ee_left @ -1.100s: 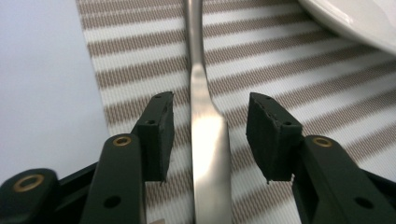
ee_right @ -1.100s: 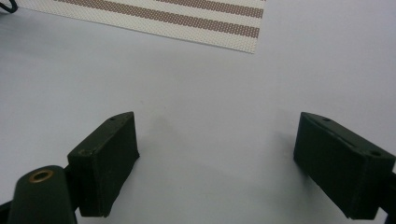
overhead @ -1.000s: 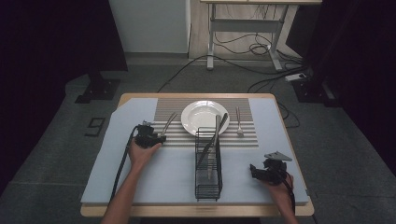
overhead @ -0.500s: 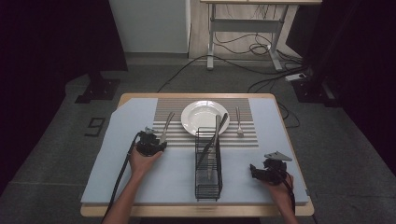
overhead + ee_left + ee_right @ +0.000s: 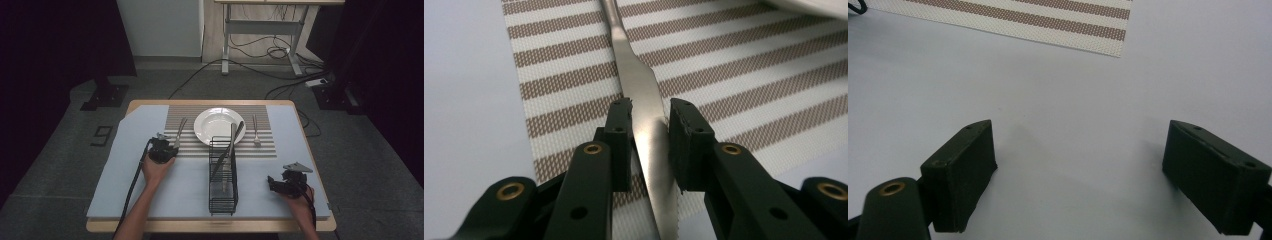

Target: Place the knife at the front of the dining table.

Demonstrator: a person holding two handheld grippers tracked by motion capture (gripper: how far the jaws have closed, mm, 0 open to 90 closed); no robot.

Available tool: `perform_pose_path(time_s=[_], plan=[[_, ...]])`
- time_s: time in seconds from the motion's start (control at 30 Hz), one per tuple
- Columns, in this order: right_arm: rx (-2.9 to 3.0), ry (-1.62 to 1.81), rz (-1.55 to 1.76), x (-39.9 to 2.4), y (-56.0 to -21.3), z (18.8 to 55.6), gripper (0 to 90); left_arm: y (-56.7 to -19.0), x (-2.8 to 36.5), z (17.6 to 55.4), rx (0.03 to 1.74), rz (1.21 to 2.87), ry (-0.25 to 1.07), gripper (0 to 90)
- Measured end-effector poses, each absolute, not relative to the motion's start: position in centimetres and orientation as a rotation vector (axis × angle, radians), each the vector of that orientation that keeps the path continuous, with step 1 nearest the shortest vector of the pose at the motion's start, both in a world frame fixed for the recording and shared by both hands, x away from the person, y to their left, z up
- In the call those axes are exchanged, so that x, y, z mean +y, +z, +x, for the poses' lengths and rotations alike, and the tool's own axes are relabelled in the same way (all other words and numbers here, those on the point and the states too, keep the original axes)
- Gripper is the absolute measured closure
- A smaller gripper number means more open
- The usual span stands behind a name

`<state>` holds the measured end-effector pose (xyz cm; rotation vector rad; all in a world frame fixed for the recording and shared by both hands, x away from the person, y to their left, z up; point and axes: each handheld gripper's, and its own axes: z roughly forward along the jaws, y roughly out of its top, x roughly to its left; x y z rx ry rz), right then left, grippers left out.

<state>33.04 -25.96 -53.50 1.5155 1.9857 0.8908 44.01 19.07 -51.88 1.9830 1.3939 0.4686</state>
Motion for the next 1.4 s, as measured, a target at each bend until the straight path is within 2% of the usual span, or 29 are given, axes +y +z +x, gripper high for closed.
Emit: perform_pose_path(time_s=[0.5,1.13,1.23,1.33,1.4], plan=[[1.986,0.892,1.515,-26.0,-53.5,33.0,13.3,-52.2,17.3,45.7,1.447,1.897,0.479,70.9],[1.986,0.894,1.514,-26.0,-53.5,33.0,13.2,-52.3,16.8,47.3,1.451,1.873,0.463,69.6],[1.986,0.894,1.514,-26.0,-53.5,33.0,13.3,-52.4,16.7,47.3,1.439,1.87,0.458,62.3],[1.985,0.895,1.514,-26.0,-53.5,33.0,13.3,-52.4,16.6,47.1,1.427,1.874,0.468,47.6],[1.985,0.895,1.514,-26.0,-53.5,33.0,13.3,-52.4,16.8,46.8,1.426,1.869,0.475,44.6]])
